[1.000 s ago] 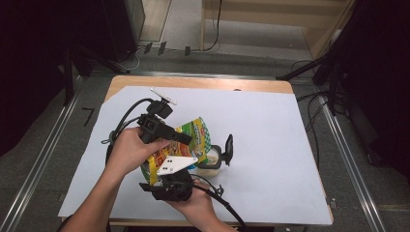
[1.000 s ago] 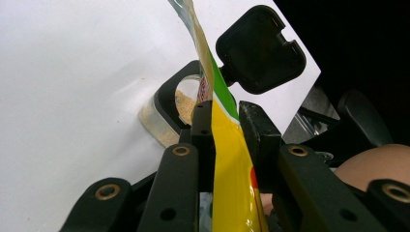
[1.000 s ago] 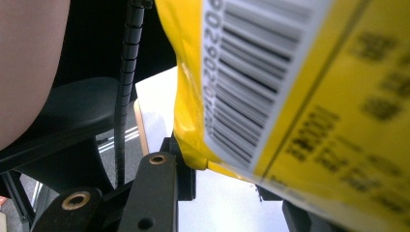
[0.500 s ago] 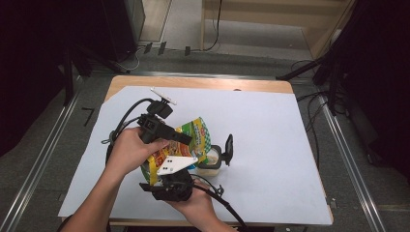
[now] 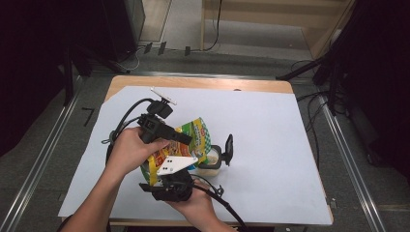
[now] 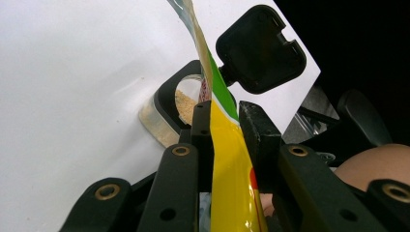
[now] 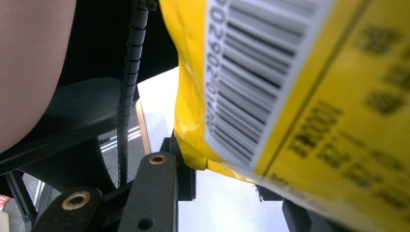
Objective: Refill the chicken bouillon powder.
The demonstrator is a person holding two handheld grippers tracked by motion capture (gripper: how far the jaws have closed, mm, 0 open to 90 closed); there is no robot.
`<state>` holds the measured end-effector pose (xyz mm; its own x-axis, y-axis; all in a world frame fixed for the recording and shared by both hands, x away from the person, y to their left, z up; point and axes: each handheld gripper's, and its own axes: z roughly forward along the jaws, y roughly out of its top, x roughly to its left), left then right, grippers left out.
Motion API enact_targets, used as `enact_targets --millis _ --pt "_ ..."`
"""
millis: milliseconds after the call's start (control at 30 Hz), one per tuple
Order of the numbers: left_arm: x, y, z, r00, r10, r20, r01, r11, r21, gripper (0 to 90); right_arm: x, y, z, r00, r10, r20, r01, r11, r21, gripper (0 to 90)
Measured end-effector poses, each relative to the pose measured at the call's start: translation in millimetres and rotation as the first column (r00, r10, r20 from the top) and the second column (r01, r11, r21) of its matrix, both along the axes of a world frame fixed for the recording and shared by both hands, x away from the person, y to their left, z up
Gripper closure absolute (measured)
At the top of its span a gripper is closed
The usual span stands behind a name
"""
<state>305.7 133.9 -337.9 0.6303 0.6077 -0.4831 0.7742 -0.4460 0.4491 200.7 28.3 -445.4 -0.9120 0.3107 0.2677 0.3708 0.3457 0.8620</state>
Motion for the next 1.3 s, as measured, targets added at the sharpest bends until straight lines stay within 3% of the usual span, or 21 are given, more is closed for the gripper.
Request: enact_targets --millis 1300 --pt "3.2 -5.2 -1.5 0.9999 -0.015 -0.003 0.015 0.9999 -0.001 77.5 -0.1 -3.1 0.2 0.9998 -0.015 -0.013 0.015 1.000 0.000 67.8"
